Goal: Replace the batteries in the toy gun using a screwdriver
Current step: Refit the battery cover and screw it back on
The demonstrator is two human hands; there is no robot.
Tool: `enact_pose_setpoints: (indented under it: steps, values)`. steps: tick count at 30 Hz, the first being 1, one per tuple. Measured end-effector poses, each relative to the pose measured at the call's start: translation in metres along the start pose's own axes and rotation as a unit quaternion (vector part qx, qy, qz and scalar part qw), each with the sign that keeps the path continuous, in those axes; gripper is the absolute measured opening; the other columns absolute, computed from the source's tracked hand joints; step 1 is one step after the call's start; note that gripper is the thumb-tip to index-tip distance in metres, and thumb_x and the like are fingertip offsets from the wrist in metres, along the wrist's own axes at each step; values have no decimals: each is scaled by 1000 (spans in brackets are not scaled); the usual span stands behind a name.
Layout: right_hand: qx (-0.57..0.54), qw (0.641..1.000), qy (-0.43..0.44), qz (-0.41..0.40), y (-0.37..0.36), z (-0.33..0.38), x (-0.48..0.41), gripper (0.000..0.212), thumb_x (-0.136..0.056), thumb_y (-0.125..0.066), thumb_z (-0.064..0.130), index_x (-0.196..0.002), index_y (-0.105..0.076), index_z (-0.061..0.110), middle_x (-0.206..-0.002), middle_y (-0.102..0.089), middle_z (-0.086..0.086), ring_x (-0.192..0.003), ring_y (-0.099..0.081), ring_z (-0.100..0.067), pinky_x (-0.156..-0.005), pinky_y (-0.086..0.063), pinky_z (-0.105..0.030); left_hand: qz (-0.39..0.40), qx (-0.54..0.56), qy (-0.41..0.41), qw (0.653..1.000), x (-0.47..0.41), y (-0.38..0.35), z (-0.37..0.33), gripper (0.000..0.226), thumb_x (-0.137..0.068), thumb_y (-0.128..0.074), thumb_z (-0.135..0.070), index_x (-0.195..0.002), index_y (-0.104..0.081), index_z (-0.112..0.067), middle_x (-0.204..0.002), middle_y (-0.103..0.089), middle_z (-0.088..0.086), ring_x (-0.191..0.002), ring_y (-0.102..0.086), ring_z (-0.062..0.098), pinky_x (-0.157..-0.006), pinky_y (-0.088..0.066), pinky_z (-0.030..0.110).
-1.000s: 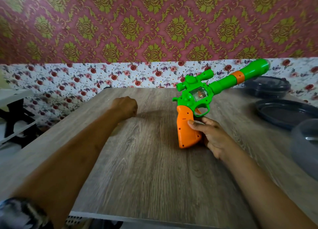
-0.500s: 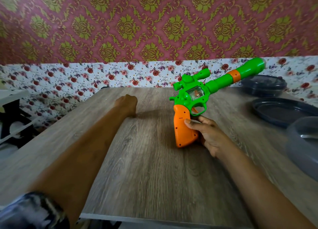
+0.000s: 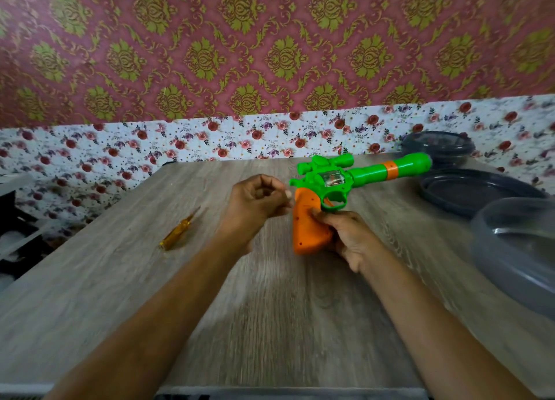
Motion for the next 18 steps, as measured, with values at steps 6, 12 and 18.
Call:
enact_pose_setpoints:
  steps: [6, 12, 18]
  values:
    - [-7, 1000, -10, -11, 3, -3, -3, 39, -79, -67, 14, -116, -59, 4, -94, -66, -8, -80, -62, -16, -76, -51, -36, 21, -27, -1, 999, 8, -4, 15, 19, -83, -61, 8, -78, -55, -9, -54, -65, -4, -54, -62, 4, -56, -53, 18]
    - [8, 1000, -11, -9, 3, -3, -5, 44, -79, -67, 15, -120, -57, 4, -109, -65, -12, -95, -61, -22, -91, -49, -45, 46, 0, 26, 999, 7, -7, 26, 20, -82, -61, 10, -81, -54, -9, -58, -65, -3, -56, -63, 6, -56, -53, 18]
    - [7, 1000, -11, -1, 2, -3, -3, 38, -81, -65, 14, -117, -58, 6, -106, -64, -11, -90, -61, -20, -92, -48, -44, 54, 25, 42, 997, 8, -8, 29, 19, -82, -62, 8, -85, -55, -10, -59, -66, -4, -59, -64, 5, -57, -53, 18]
Point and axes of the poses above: each hand's wrist, its own x-axis away from the middle knuckle, its own y-axis out of the back of the hand, z = x × y, the point moved 10 cm from there along -x, towards the middle knuckle
